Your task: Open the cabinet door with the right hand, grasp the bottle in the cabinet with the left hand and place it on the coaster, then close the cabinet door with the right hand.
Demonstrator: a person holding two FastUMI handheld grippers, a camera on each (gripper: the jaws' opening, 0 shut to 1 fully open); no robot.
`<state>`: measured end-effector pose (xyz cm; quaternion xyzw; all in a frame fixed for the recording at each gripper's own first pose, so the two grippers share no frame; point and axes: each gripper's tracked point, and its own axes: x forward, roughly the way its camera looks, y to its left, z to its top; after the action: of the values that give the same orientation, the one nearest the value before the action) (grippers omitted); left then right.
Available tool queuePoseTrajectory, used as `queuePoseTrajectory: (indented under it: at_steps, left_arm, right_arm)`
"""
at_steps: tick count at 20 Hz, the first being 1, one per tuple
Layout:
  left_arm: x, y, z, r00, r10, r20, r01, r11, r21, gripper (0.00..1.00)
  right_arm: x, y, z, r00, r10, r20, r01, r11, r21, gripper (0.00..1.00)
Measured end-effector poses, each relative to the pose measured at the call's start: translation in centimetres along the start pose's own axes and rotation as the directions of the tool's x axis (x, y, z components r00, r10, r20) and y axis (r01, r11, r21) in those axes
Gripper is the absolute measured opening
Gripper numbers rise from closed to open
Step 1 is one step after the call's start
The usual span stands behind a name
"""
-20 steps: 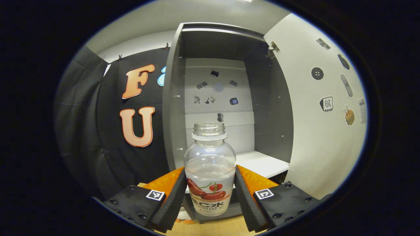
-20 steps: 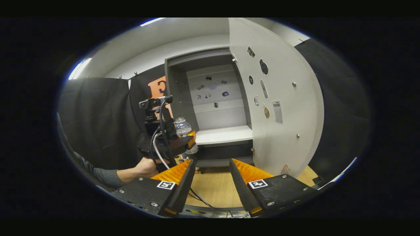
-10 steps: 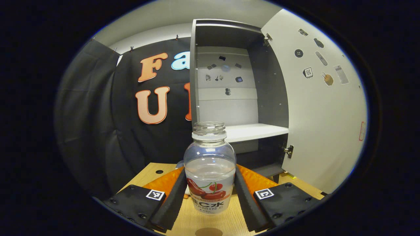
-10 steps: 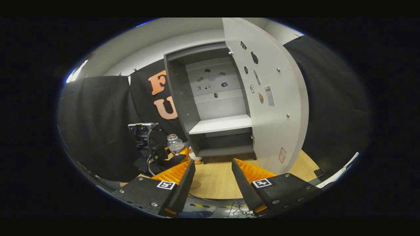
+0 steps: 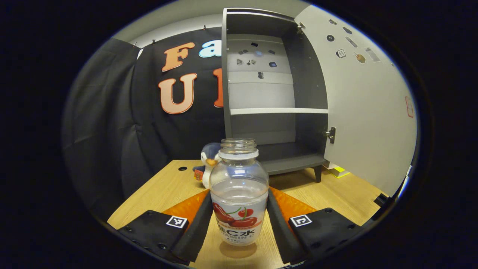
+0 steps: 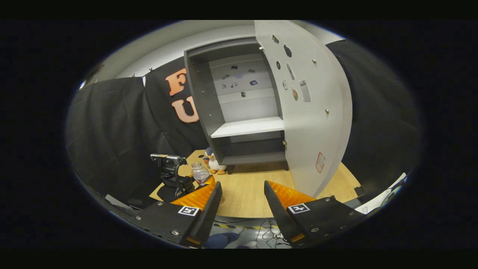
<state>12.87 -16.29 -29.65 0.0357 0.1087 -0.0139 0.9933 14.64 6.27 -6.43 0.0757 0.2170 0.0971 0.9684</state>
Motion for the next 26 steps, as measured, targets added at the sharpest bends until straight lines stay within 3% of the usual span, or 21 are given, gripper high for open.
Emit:
queuePoseTrajectory:
  at_steps: [14, 24, 26]
  left_arm:
    - [1.7, 1.0, -7.5, 0.993, 0.022, -0.118, -0.024, 1.000, -0.012, 0.85]
    - [0.5, 0.5, -6.9, 0.995, 0.013, -0.095, -0.009, 0.999, 0.036, 0.85]
    - [0.3, 0.7, -6.5, 0.996, 0.020, -0.085, -0.017, 0.999, 0.038, 0.90]
  right_arm:
    - [-0.9, 0.5, -2.5, 0.988, 0.042, -0.151, -0.045, 0.999, -0.017, 0.71]
    - [-0.8, 0.8, -2.7, 0.984, 0.050, -0.169, -0.050, 0.999, 0.001, 0.71]
    - [-0.9, 0.9, -2.8, 0.984, 0.053, -0.172, -0.053, 0.999, 0.006, 0.71]
